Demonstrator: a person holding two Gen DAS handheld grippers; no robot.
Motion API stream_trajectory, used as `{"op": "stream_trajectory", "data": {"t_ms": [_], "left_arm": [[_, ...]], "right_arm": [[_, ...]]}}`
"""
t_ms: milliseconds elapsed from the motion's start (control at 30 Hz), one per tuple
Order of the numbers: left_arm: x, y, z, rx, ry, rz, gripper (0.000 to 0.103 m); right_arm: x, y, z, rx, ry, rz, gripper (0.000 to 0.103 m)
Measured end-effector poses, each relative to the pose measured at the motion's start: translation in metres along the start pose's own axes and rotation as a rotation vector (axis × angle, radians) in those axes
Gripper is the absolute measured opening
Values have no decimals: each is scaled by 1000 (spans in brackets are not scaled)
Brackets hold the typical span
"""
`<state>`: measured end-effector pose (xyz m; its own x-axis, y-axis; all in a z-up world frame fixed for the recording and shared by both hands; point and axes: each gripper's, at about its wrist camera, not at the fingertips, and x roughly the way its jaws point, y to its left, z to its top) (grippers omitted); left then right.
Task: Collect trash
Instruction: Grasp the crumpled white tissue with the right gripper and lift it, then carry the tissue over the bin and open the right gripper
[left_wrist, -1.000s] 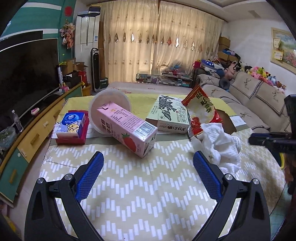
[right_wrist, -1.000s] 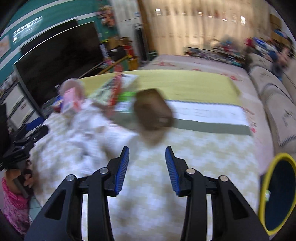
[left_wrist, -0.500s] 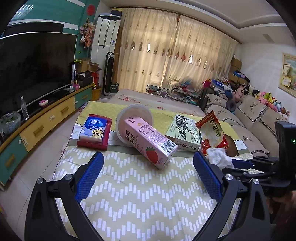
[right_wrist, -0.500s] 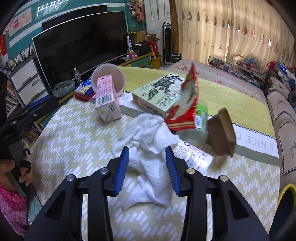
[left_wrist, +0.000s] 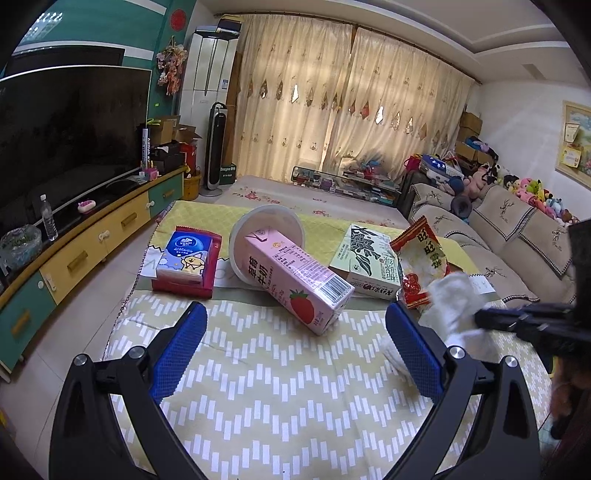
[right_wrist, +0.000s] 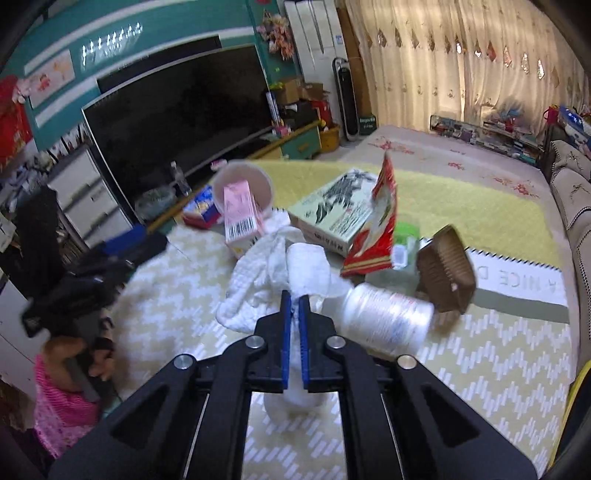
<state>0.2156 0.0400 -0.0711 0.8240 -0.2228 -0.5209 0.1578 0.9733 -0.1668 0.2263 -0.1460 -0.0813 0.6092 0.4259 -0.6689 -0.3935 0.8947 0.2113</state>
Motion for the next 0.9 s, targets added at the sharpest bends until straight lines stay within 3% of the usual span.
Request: {"op": "stream_trajectory", "data": {"t_ms": [167, 367, 600, 900], "left_arm": [[0, -1, -1, 3, 1, 3, 96], [3, -4, -3, 25, 0, 24, 96], [2, -5, -3, 29, 0, 26, 96], [3, -6, -3, 38, 3, 29, 96]], "right_arm": [[-40, -13, 3, 28, -68, 1, 4], [-91, -42, -2, 74, -142, -59, 4], [-151, -98, -24, 174, -213, -231, 4], [-215, -199, -74, 381, -226, -542, 5]]}}
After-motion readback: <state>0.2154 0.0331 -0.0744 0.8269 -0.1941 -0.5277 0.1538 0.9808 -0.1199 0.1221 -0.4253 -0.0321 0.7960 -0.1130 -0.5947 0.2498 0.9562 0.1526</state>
